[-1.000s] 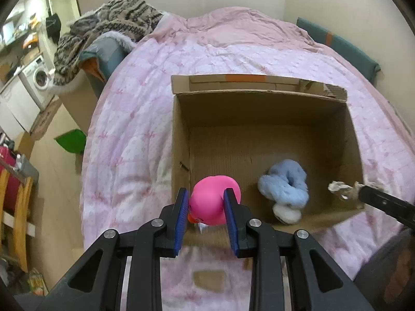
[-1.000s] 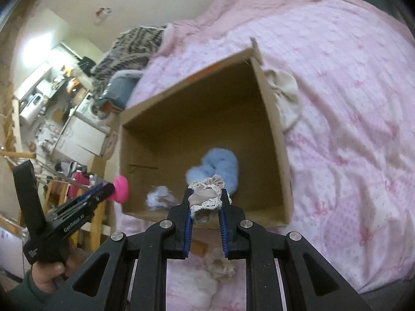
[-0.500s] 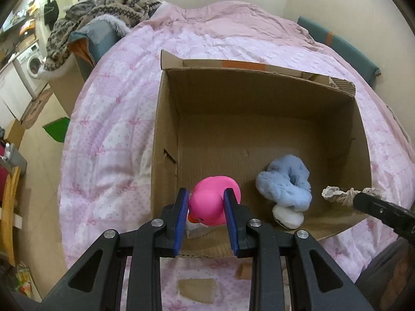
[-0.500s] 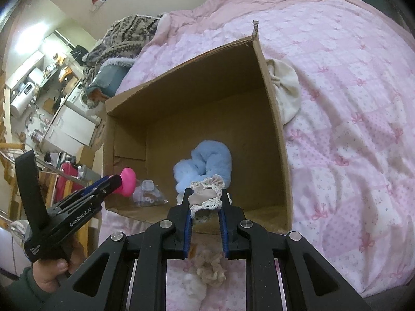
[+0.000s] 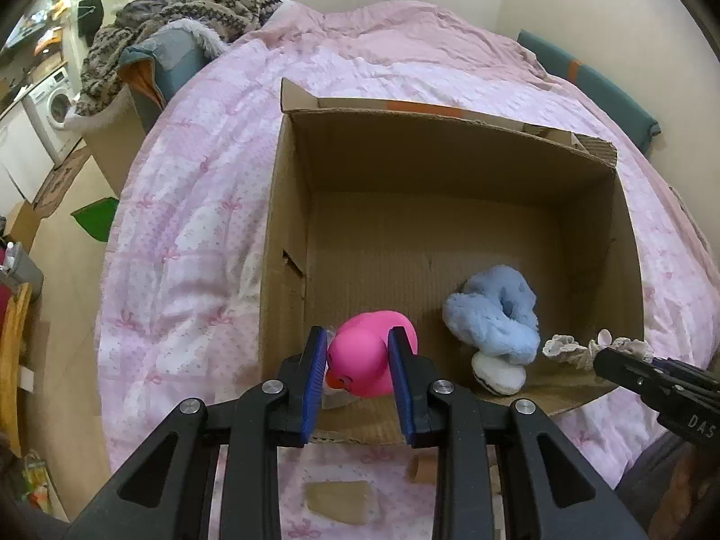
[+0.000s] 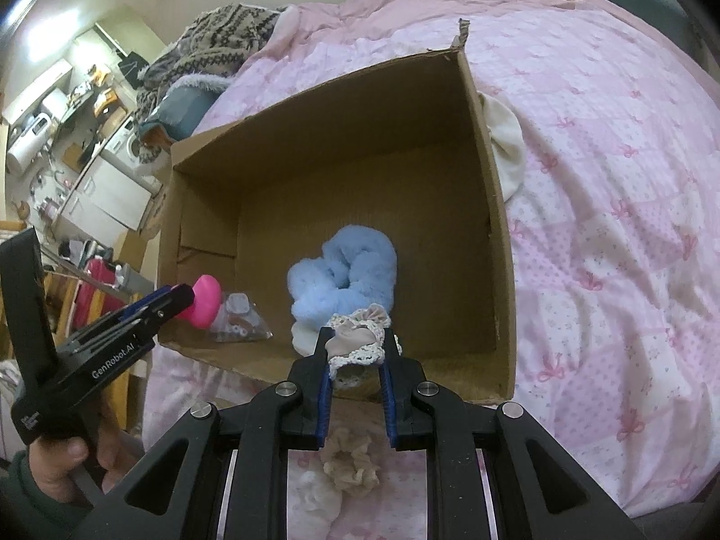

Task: Organize soft objects
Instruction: 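Carry the pink duck and lace scrunchie over the box with both grippers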

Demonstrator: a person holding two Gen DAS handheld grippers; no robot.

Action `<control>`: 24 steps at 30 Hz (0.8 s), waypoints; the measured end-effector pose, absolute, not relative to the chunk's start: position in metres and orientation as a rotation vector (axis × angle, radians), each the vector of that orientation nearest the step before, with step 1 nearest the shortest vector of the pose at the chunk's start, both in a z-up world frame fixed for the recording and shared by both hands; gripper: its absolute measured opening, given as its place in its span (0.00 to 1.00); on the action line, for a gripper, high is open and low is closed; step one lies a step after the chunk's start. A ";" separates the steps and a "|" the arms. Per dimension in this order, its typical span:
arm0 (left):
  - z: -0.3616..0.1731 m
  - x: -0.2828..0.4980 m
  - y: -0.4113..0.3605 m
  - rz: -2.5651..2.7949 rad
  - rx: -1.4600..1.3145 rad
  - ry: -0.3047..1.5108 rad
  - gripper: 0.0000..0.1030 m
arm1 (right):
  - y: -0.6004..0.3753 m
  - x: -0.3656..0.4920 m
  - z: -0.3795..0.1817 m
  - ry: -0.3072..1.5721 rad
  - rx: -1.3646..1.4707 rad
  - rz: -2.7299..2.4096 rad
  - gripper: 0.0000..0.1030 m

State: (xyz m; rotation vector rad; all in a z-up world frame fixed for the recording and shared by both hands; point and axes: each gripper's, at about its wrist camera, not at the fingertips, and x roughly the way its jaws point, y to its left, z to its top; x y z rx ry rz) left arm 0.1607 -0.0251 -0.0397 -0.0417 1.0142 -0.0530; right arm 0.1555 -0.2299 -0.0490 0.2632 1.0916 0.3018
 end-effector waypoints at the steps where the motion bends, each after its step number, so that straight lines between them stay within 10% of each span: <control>1: -0.040 0.161 -0.026 -0.058 -0.033 1.018 0.24 | -0.229 0.155 -0.049 1.092 0.258 0.302 0.19; 24: -0.044 0.159 -0.033 -0.070 -0.009 1.019 0.24 | -0.223 0.158 -0.054 1.108 0.227 0.298 0.20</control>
